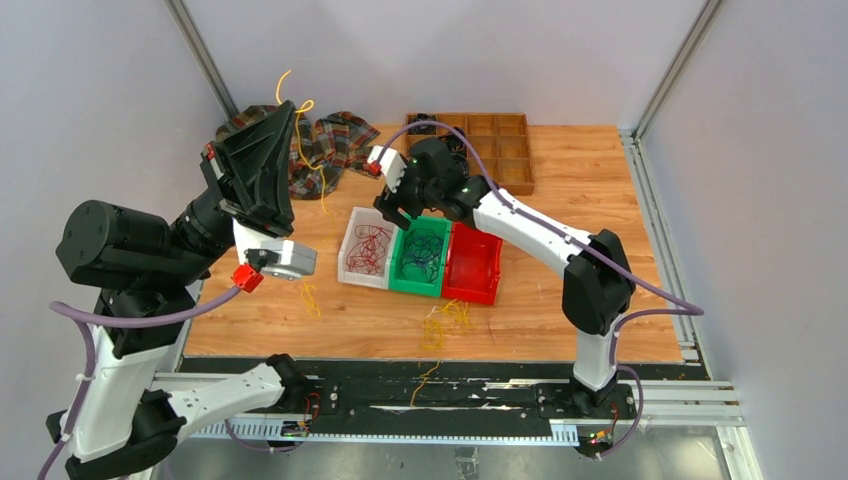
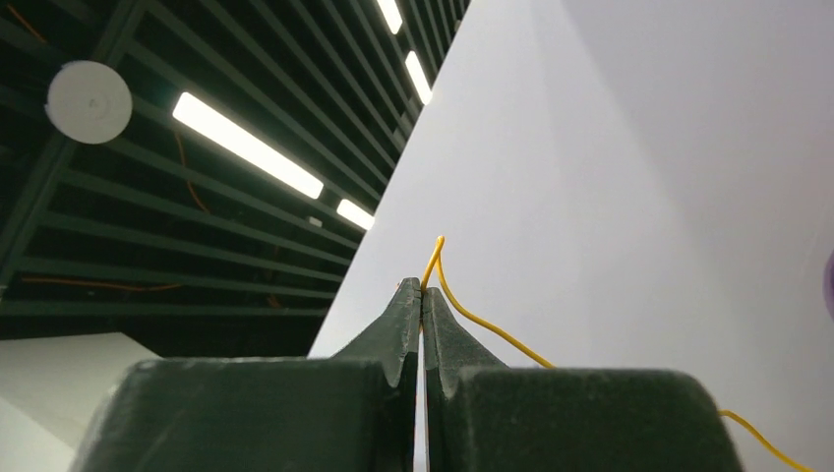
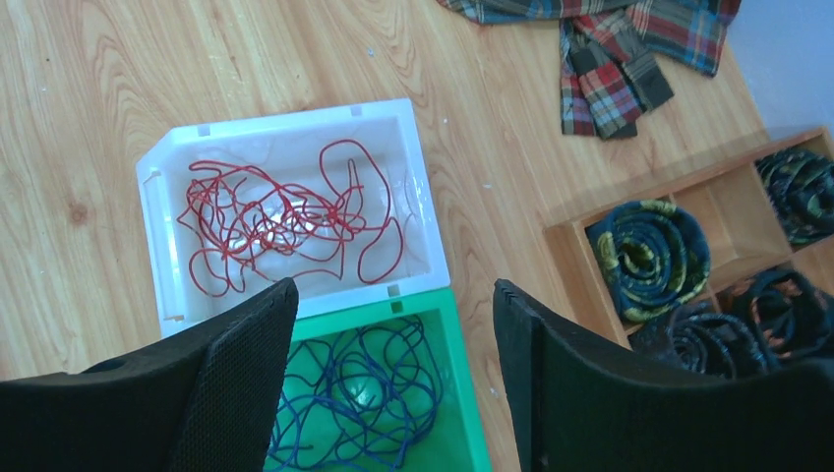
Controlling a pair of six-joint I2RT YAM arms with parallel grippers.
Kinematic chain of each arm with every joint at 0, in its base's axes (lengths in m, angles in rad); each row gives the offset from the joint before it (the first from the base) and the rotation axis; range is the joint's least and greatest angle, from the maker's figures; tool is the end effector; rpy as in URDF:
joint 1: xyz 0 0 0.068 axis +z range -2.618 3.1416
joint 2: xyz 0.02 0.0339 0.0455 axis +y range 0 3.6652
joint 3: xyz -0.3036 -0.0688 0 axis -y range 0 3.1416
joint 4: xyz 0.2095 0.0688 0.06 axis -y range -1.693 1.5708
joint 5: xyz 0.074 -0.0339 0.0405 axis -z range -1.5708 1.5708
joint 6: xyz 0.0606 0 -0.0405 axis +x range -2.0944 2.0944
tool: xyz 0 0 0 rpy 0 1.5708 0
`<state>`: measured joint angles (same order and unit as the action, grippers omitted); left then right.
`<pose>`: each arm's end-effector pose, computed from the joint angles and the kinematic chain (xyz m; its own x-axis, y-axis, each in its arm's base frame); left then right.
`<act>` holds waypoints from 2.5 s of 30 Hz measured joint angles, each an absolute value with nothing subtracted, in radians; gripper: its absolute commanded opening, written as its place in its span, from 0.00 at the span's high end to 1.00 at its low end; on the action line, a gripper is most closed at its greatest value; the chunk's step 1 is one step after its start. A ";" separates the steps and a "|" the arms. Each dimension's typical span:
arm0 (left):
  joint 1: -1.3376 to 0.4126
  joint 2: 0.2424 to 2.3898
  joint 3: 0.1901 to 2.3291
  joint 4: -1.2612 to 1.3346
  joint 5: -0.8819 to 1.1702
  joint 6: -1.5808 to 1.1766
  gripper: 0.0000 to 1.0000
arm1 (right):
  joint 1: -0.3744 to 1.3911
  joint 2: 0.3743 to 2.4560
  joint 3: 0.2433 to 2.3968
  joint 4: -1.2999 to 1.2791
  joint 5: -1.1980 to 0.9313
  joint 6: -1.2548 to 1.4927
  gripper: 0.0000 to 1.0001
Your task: Untangle the cables
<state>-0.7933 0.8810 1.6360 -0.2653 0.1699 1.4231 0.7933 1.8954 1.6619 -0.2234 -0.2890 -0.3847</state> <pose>0.0322 -0.0473 0.5979 0.8469 0.5294 -0.0512 -0.2076 0.4177 0.8846 0.3055 0.3350 0.3529 0.0368 -0.4754 -0.8790 -0.9156 0.3363 -0.2202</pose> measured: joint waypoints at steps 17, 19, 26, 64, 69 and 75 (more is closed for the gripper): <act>-0.838 1.074 1.517 -0.153 0.306 1.207 0.99 | 0.417 1.243 1.013 0.131 -0.065 0.086 0.28; -0.860 1.122 1.507 -0.136 0.310 1.198 1.00 | 0.405 1.198 0.971 0.160 -0.013 0.110 0.28; -0.916 1.281 1.499 -0.077 0.318 1.197 0.99 | 0.381 1.137 0.848 0.174 0.085 0.158 0.29; -0.905 1.484 1.371 0.138 0.092 1.401 0.99 | 0.357 0.992 0.696 0.198 0.157 0.266 0.34; -0.912 1.447 1.255 0.142 0.101 1.337 0.99 | 0.357 0.993 0.696 0.198 0.157 0.270 0.34; -0.944 1.442 1.143 0.020 0.129 1.196 0.99 | 0.356 0.976 0.691 0.196 0.166 0.270 0.34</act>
